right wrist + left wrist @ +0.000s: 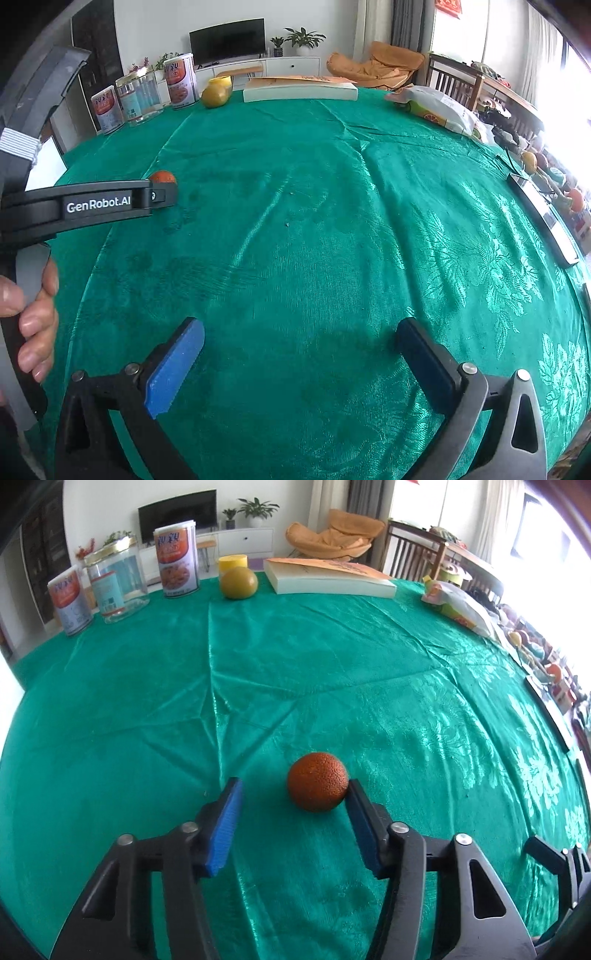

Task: Organize fruits
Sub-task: 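Move the left gripper to the last tangerine while the right reaches the yellow fruit, then grasp the yellow round fruit with the right gripper and set it nearer the left gripper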

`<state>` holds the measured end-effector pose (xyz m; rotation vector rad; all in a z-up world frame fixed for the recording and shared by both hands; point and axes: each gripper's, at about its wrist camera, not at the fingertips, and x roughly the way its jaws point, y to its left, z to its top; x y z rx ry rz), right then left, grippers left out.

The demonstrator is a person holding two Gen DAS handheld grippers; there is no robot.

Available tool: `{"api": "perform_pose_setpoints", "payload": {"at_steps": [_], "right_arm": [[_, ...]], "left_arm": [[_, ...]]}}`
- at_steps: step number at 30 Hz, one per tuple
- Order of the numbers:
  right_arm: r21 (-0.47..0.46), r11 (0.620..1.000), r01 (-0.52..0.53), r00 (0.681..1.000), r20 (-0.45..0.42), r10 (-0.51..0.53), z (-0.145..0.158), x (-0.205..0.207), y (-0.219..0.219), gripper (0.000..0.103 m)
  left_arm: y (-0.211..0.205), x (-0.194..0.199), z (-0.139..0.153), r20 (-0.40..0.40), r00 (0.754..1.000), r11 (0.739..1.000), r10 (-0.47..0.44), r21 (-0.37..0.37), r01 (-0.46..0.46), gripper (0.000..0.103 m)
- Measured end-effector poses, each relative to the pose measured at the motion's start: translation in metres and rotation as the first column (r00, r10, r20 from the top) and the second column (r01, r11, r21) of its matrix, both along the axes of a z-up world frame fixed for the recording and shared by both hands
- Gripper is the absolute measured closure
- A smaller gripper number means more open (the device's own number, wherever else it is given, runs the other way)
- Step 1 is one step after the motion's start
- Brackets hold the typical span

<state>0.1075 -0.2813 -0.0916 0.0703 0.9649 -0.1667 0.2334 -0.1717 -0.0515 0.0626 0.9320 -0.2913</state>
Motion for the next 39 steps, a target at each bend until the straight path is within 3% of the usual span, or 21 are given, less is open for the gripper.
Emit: {"api": "perform_pose_setpoints", "payload": {"at_steps": [1, 5, 10, 15, 19, 21, 22, 24, 27, 30, 32, 35, 39], "right_arm": [[0.0, 1.0, -0.001, 1.0, 0.0, 0.001, 0.0, 0.0, 0.0, 0.0], [0.0, 1.0, -0.003, 1.0, 0.0, 0.003, 0.0, 0.001, 0.001, 0.0], [0.0, 1.0, -0.002, 1.0, 0.0, 0.002, 0.0, 0.001, 0.001, 0.0], [0.001, 1.0, -0.005, 1.0, -0.002, 0.005, 0.0, 0.001, 0.001, 0.0], [0.048, 0.995, -0.084, 0.996, -0.023, 0.085, 0.008, 0.022, 0.012, 0.0], [0.056, 0.986, -0.155, 0.988, 0.014, 0.155, 0.023, 0.046, 0.023, 0.0], [0.06, 0.978, -0.198, 0.98, 0.042, 0.195, 0.031, 0.062, 0.028, 0.0], [0.05, 0.964, -0.26, 0.962, 0.095, 0.255, 0.046, 0.1, 0.035, 0.0], [0.059, 0.943, -0.328, 0.939, 0.131, 0.318, 0.059, 0.173, 0.044, 0.0], [0.112, 0.938, -0.329, 0.942, 0.112, 0.317, 0.058, 0.252, 0.052, 0.006], [0.185, 0.944, -0.274, 0.961, 0.09, 0.261, 0.051, 0.299, 0.052, 0.017], [0.307, 0.936, -0.172, 0.985, 0.075, 0.156, 0.038, 0.349, 0.051, 0.019], [0.333, 0.94, -0.079, 0.997, 0.044, 0.069, 0.025, 0.388, 0.061, 0.019]], "left_arm": [[0.0, -0.002, 0.001, 0.019, 1.0, 1.0, -0.009, -0.002, 0.009, 0.073], [0.023, -0.014, 0.01, 0.056, 0.998, 1.0, -0.001, 0.002, 0.001, 0.074], [0.098, -0.031, 0.023, 0.073, 0.993, 0.995, 0.096, 0.027, -0.098, 0.074], [0.172, -0.046, 0.016, 0.083, 0.978, 0.974, 0.192, 0.109, -0.201, 0.074], [0.205, -0.048, 0.001, 0.06, 0.969, 0.962, 0.241, 0.113, -0.247, 0.071], [0.214, -0.047, -0.004, 0.07, 0.959, 0.956, 0.275, 0.088, -0.28, 0.051], [0.216, -0.047, -0.006, 0.069, 0.954, 0.951, 0.293, 0.084, -0.298, 0.027], [0.22, -0.043, -0.011, 0.031, 0.952, 0.95, 0.304, 0.064, -0.305, 0.01], [0.218, -0.04, -0.013, 0.022, 0.956, 0.953, 0.292, 0.071, -0.293, 0.003], [0.216, -0.04, -0.014, 0.018, 0.958, 0.955, 0.287, 0.073, -0.287, 0.001], [0.217, -0.04, -0.014, 0.017, 0.958, 0.955, 0.287, 0.072, -0.287, 0.001], [0.217, -0.04, -0.014, 0.017, 0.958, 0.955, 0.287, 0.071, -0.287, 0.001], [0.218, -0.04, -0.014, 0.016, 0.958, 0.956, 0.285, 0.068, -0.286, 0.001]]}}
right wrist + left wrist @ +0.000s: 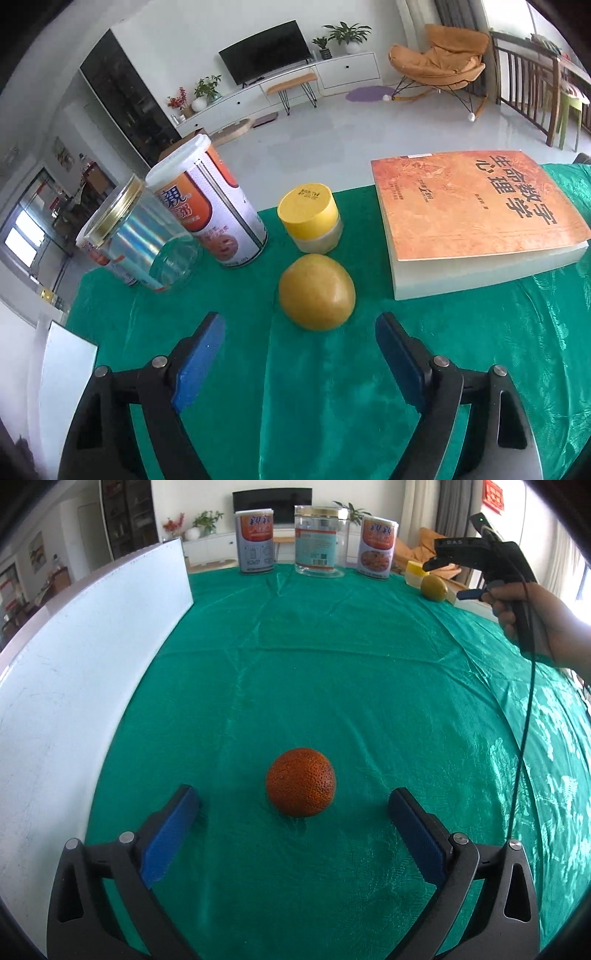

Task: Organize fruits
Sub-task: 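Grasp the yellow round fruit with the right gripper and set it nearer the left gripper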

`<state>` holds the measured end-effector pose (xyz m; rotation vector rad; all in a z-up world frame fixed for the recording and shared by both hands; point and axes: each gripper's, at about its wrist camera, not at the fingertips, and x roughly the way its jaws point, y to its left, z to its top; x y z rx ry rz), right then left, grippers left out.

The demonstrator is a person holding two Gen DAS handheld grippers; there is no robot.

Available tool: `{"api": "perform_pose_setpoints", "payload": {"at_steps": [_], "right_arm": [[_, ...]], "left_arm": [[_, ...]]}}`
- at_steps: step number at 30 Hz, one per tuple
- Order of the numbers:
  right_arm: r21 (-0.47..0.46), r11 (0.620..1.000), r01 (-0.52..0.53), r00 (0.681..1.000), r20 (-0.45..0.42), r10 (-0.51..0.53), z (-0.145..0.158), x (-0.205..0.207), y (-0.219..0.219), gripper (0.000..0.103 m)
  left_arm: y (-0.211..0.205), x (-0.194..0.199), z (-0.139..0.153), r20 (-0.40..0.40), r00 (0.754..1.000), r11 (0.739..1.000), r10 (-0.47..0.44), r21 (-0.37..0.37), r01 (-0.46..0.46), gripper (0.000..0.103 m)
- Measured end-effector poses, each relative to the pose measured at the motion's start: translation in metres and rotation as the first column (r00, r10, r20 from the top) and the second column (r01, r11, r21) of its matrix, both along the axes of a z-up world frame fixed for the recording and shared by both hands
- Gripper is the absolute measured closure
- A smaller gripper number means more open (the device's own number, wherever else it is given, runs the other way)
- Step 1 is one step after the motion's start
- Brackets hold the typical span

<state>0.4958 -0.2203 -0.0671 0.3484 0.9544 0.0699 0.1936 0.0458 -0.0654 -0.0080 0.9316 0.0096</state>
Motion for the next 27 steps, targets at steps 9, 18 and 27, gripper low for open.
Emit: {"api": "perform_pose_setpoints", "payload": {"at_steps": [9, 18, 27], "right_arm": [[-0.002, 0.999, 0.04, 0.999, -0.02, -0.04, -0.01, 0.001, -0.003, 0.05], [-0.48, 0.676, -0.558, 0.829, -0.287, 0.481, 0.009, -0.173, 0.068, 0.05], [-0.582, 0.508, -0.634, 0.752, -0.312, 0.581, -0.003, -0.268, 0.105, 0.05]], "left_arm": [[0.0, 0.0, 0.0, 0.0, 1.0, 1.0, 0.0, 0.0, 0.0, 0.001], [0.0, 0.0, 0.0, 0.0, 1.0, 1.0, 0.0, 0.001, 0.0, 0.001], [0.0, 0.0, 0.0, 0.0, 1.0, 1.0, -0.001, 0.0, 0.001, 0.001]]}}
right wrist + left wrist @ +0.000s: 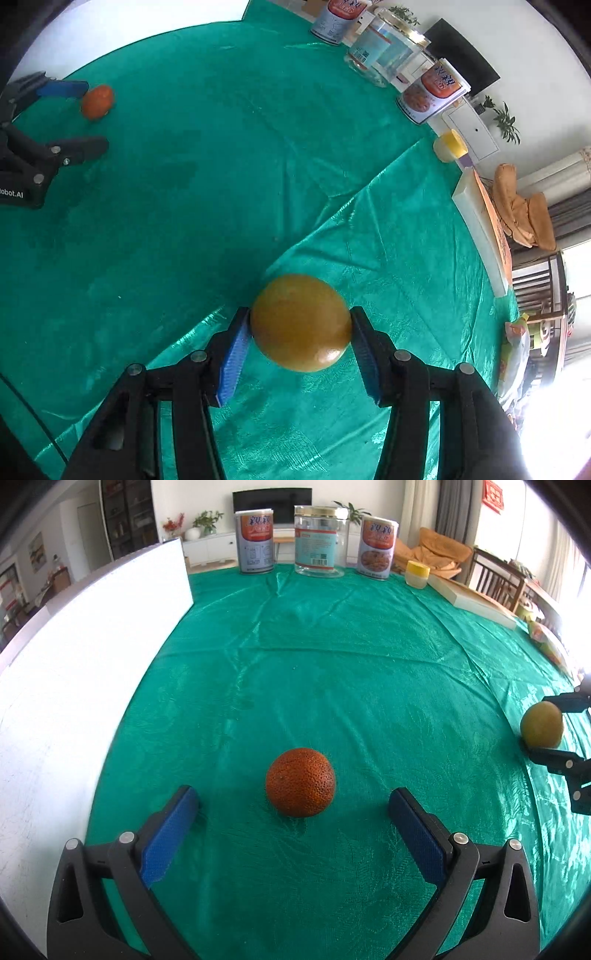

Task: Organize fruits
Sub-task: 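Grasp the yellow round fruit with the right gripper and set it nearer the left gripper, then close the left gripper on the tangerine while the right grasps the yellow fruit again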

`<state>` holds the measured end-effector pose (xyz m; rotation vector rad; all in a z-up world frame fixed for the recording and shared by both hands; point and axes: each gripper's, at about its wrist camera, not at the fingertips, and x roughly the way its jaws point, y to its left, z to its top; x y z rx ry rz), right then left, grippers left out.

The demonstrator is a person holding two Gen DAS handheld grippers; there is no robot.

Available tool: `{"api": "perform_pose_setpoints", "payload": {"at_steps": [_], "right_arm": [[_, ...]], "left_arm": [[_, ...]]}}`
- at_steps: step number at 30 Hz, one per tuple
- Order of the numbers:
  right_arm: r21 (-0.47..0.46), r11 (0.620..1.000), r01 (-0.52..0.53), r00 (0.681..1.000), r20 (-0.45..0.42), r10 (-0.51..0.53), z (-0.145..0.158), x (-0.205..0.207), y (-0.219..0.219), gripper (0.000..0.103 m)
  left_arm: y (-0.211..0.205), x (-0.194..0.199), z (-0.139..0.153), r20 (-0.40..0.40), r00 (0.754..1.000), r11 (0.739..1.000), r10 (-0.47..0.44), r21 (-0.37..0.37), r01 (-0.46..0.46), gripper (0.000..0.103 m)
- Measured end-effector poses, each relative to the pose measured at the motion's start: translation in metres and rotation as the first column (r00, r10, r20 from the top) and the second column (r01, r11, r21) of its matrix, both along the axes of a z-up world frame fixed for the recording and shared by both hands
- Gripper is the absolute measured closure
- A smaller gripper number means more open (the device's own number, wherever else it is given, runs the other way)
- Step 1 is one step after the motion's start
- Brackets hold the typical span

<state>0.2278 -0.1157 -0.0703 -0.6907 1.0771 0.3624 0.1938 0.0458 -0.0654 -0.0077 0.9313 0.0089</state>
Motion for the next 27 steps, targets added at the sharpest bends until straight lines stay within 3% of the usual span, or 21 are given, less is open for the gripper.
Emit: {"api": "perform_pose_setpoints", "payload": {"at_steps": [3, 9, 12, 14, 17, 21, 24, 27], "right_arm": [[0.125, 0.991, 0.055, 0.998, -0.01, -0.054, 0.01, -0.001, -0.008, 0.05], [0.242, 0.964, 0.109, 0.994, -0.021, -0.107, 0.015, -0.005, -0.024, 0.049], [0.326, 0.933, 0.153, 0.988, -0.027, -0.152, 0.02, -0.01, -0.034, 0.047], [0.395, 0.901, 0.18, 0.982, -0.015, -0.189, 0.03, -0.019, -0.041, 0.036], [0.51, 0.829, 0.229, 0.965, -0.004, -0.263, 0.043, -0.037, -0.057, 0.028], [0.64, 0.683, 0.351, 0.9, -0.03, -0.435, 0.041, -0.07, -0.097, 0.016], [0.625, 0.649, 0.435, 0.85, -0.046, -0.525, 0.02, -0.094, -0.114, 0.015], [0.614, 0.632, 0.473, 0.827, -0.061, -0.559, 0.004, -0.116, -0.123, 0.015]], "left_arm": [[0.0, 0.0, 0.0, 0.0, 1.0, 1.0, 0.0, 0.0, 0.0, 0.001], [0.0, 0.0, 0.0, 0.0, 1.0, 1.0, 0.0, 0.0, 0.0, 0.001], [0.0, 0.0, 0.0, 0.0, 1.0, 1.0, 0.0, 0.0, 0.0, 0.001], [0.0, 0.0, 0.0, 0.0, 1.0, 1.0, 0.0, 0.0, 0.0, 0.001], [0.0, 0.0, 0.0, 0.0, 1.0, 1.0, -0.001, 0.0, 0.001, 0.001], [0.0, 0.0, 0.0, 0.0, 1.0, 1.0, -0.001, 0.0, 0.001, 0.001], [0.0, 0.0, 0.0, 0.0, 1.0, 1.0, -0.001, -0.002, 0.001, 0.001], [0.004, -0.006, 0.002, -0.002, 0.999, 0.998, -0.053, -0.03, 0.053, 0.001]]}}
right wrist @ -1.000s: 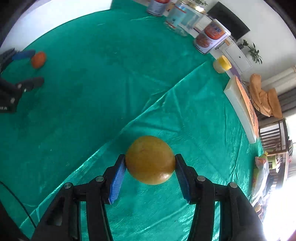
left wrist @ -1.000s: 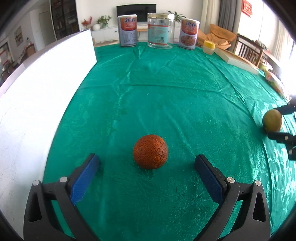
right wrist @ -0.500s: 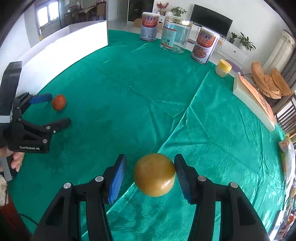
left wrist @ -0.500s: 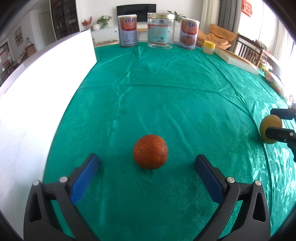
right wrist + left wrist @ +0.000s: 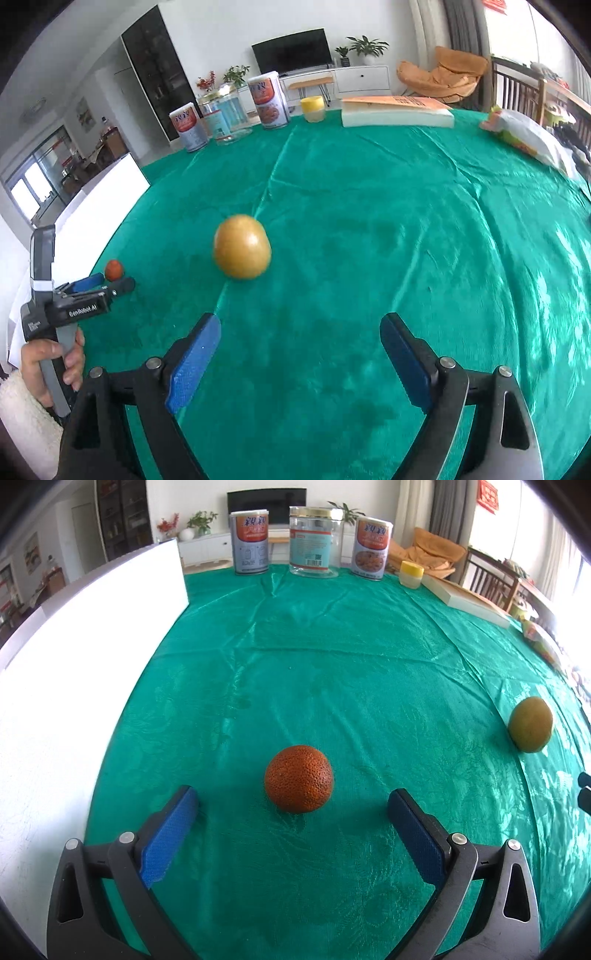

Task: Organize fruits
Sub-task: 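Close the left gripper on the tangerine while the right grasps the yellow fruit again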

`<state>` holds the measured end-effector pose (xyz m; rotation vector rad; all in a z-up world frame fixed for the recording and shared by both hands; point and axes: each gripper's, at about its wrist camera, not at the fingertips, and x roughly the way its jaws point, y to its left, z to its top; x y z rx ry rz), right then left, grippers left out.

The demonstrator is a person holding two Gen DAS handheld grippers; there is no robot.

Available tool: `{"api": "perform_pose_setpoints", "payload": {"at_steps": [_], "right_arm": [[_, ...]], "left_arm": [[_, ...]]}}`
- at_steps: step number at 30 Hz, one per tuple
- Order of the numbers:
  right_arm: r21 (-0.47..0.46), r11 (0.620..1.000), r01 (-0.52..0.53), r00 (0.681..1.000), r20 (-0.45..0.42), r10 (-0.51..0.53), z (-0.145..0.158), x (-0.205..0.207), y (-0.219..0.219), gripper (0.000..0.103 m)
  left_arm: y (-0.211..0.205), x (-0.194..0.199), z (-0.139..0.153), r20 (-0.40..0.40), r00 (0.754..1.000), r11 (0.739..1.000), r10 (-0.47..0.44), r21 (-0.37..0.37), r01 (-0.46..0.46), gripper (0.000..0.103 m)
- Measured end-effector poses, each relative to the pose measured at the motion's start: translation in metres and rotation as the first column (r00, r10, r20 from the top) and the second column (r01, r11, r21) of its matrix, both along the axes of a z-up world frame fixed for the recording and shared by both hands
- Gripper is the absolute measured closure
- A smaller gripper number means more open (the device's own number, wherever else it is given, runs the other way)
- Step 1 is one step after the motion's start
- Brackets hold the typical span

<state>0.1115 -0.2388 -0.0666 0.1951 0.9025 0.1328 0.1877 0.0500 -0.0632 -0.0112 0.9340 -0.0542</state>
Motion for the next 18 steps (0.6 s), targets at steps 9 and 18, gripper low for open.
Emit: {"api": "perform_pose_setpoints", "payload": {"at_steps": [9, 18], "right_arm": [[-0.019, 1.0, 0.003, 1.0, 0.009, -0.003, -0.011, -0.02, 0.0, 0.004], [0.002, 0.998, -0.07, 0.998, -0.004, 0.07, 0.008, 0.018, 0.022, 0.001]], "left_arm": [[0.015, -0.031, 0.01, -0.013, 0.999, 0.997, -0.046, -0.069, 0.045, 0.003], [-0.006, 0.005, 0.009, -0.013, 0.998, 0.998, -0.057, 0.04, 0.057, 0.074]]}}
